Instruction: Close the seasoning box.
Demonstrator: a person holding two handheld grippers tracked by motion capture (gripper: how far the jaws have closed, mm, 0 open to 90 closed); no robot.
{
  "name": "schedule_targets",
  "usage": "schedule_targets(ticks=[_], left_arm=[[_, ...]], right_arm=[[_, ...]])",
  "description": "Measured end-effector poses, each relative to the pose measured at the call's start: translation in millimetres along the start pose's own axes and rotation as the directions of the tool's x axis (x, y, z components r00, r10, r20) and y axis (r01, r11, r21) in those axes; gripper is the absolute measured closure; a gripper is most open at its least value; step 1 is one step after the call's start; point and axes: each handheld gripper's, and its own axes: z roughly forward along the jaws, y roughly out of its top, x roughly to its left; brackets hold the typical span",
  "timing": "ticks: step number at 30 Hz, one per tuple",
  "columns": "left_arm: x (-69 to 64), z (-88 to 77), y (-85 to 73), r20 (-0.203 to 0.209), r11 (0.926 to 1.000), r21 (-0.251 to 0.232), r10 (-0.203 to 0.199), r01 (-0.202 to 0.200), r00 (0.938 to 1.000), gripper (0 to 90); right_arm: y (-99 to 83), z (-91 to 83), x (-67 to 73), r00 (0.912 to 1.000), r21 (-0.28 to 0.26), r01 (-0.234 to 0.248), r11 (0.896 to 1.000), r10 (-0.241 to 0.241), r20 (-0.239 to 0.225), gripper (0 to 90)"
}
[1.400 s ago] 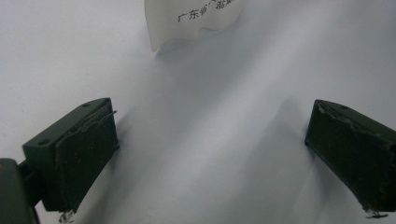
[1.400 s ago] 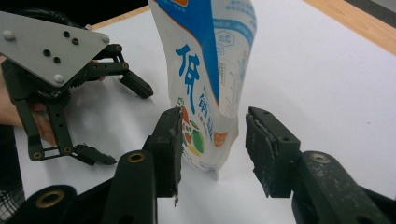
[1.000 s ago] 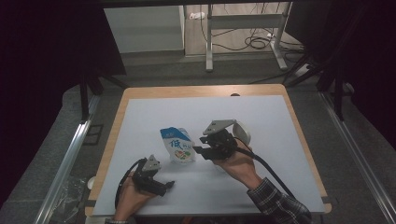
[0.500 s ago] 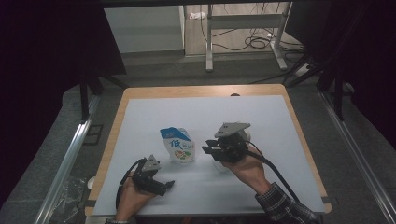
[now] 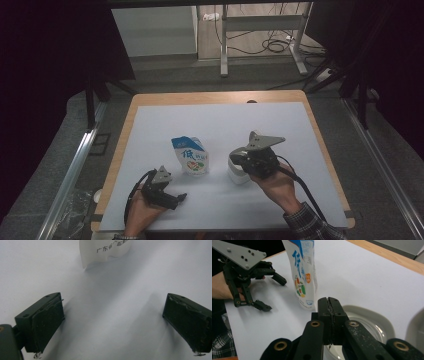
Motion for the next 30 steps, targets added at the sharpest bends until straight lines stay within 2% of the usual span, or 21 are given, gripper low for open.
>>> schedule_targets(ticks=[5,15,30], left_arm=[[0.1,0.0,-0.1,-0.001,1.0,-0.003,-0.001,0.001,1.0,3.7],[0.3,-0.1,-0.4,-0.007,0.9999,-0.008,-0.007,0.007,1.0,4.8],[0.6,-0.1,-0.4,-0.009,0.9999,-0.009,-0.007,0.007,0.9999,4.9]], right_arm=[[-9.5,-8.8,-1.2,0.9993,0.002,0.001,1.0,-0.001,0.039,89.2],[-22.3,-20.1,-9.7,0.998,-0.005,-0.032,0.999,0.033,0.054,89.2],[-47.5,-42.9,-29.0,0.9908,-0.01,-0.098,0.995,0.099,0.092,89.3]])
